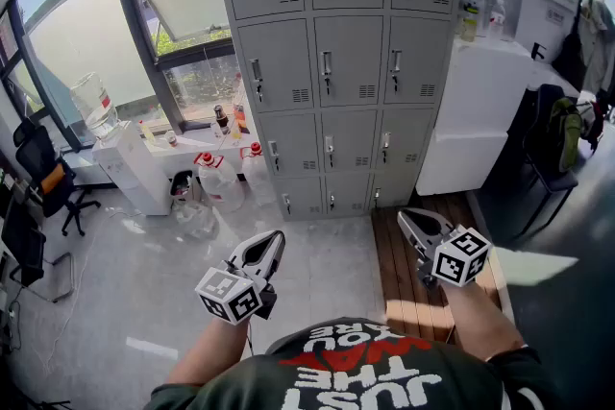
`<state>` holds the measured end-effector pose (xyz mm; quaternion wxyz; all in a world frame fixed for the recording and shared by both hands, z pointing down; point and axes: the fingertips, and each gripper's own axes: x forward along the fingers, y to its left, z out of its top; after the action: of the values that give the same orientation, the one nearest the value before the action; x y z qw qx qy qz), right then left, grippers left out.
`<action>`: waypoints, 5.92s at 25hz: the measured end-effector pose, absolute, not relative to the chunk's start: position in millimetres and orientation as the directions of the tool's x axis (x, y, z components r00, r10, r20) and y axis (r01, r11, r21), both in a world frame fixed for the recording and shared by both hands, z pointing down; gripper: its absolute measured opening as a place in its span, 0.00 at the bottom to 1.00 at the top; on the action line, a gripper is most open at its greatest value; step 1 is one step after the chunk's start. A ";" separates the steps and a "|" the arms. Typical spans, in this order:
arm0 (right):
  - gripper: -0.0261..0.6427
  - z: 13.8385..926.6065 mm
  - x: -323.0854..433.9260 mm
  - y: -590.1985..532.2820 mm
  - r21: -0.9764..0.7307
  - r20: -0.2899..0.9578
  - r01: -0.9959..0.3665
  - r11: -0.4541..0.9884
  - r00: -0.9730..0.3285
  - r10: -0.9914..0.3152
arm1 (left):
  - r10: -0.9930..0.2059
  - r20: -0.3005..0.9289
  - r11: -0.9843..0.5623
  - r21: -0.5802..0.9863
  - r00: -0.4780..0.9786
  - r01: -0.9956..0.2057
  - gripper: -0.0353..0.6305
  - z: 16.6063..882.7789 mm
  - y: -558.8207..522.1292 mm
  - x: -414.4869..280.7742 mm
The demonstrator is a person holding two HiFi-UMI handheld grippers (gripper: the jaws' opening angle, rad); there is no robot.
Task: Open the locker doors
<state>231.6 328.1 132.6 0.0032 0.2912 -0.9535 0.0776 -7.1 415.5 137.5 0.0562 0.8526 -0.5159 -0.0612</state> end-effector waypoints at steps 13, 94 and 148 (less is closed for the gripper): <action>0.09 124.8 255.8 331.4 -0.138 0.051 -0.533 0.835 -0.845 -0.532 | -0.899 -0.052 -0.437 0.158 0.434 -0.886 0.06 129.1 418.1 15.6; 0.09 -213.6 -24.7 -241.9 0.203 -0.243 -0.572 0.795 -0.816 -0.525 | -0.838 -0.193 -0.514 -0.035 0.510 -0.857 0.06 -58.1 -134.8 -204.7; 0.27 -324.3 -48.4 -251.8 0.332 -0.075 -0.707 0.624 -0.679 -0.730 | -0.735 -0.376 -0.551 -0.152 0.564 -0.821 0.06 -259.2 -115.1 -241.1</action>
<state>-48.4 -251.8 -324.3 0.0338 0.3990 -0.9005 -0.1696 -241.1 -115.1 -259.2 -0.1568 0.8702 -0.4470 -0.1357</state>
